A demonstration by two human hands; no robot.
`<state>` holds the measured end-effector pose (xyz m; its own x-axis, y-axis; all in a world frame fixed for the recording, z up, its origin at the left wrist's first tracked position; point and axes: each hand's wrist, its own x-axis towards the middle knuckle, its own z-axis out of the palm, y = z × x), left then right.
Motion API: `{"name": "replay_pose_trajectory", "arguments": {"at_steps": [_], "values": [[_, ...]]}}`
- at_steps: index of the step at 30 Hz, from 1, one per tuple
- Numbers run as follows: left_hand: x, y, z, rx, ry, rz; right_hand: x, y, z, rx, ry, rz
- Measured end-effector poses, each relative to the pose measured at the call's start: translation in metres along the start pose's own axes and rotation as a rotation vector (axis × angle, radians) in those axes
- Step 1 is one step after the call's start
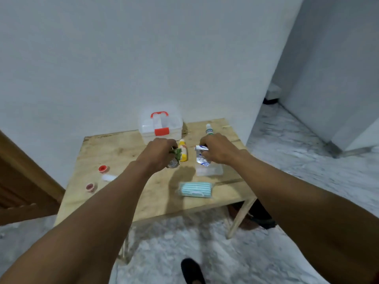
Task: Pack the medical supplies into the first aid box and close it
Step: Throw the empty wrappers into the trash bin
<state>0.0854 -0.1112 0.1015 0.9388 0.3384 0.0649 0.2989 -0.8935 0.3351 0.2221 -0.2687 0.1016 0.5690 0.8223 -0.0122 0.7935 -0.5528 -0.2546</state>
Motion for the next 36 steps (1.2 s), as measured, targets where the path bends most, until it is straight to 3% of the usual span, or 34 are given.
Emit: {"name": "replay_pose_trajectory", "arguments": {"at_steps": [13, 23, 36], "values": [[0.043, 0.205, 0.064, 0.033, -0.088, 0.26, -0.143, 0.176, -0.065, -0.022, 0.065, 0.256], [0.116, 0.347, 0.184, -0.017, -0.144, 0.102, -0.163, 0.374, -0.069, -0.021, -0.094, 0.243], [0.212, 0.334, 0.35, -0.011, -0.363, -0.131, -0.058, 0.51, 0.051, 0.066, -0.381, 0.171]]}}
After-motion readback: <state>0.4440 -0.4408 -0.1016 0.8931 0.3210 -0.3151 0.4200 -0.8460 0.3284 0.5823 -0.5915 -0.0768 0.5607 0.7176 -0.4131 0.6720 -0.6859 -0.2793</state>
